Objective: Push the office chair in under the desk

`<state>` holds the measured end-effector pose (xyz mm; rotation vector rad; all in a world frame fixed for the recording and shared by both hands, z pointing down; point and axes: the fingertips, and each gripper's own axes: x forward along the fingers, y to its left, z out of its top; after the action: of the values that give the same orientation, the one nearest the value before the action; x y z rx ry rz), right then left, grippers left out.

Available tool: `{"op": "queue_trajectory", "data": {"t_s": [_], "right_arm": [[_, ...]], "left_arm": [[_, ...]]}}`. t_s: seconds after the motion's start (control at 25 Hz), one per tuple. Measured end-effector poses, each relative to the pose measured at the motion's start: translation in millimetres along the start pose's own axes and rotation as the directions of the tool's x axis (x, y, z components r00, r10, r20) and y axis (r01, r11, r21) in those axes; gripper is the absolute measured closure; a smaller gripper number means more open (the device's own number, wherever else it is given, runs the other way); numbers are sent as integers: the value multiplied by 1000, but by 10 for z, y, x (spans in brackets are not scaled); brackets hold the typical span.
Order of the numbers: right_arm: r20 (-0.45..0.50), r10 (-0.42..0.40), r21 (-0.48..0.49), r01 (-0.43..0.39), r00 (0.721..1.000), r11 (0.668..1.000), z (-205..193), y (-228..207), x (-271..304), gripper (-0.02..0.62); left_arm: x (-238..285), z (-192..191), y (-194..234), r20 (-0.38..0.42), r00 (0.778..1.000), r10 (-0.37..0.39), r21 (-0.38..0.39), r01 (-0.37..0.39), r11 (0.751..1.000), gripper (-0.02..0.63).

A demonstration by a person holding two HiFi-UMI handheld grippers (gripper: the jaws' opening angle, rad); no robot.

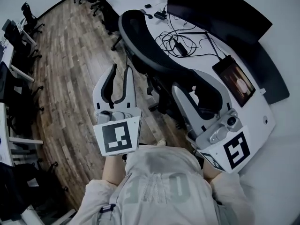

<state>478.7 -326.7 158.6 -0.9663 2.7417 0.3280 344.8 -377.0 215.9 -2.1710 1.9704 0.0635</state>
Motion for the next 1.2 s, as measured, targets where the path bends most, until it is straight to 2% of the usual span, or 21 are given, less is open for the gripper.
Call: {"op": "queue_trajectory", "data": {"t_s": [0.12,0.24,0.4,0.6,0.76,0.96,1.2], "right_arm": [[47,-3,29,1,999,1000,73,190,106,470],[44,-47,11,46,998,999,4,385,235,519],[-13,-109,-29,109,994,994,-236,656,461,553],[-115,-165,58,173,980,983,-661,942,668,563],[-183,-179,57,193,967,980,-922,1138,800,574],[-197,-198,41,210,960,977,-984,1195,921,575],[-214,-220,39,234,952,972,-1053,1126,955,575]], "left_arm": [[-147,134,57,32,999,3,3,-3,1000,568],[-311,157,152,19,999,-27,-23,27,999,588],[-496,90,393,-2,998,-67,-37,67,997,589],[-603,-91,696,-51,993,-104,-58,101,993,589],[-585,-173,797,-64,987,-146,-82,141,987,589],[-551,-233,848,-73,979,-189,-87,183,979,589],[-510,-326,906,-88,977,-196,-107,187,977,589]]}}
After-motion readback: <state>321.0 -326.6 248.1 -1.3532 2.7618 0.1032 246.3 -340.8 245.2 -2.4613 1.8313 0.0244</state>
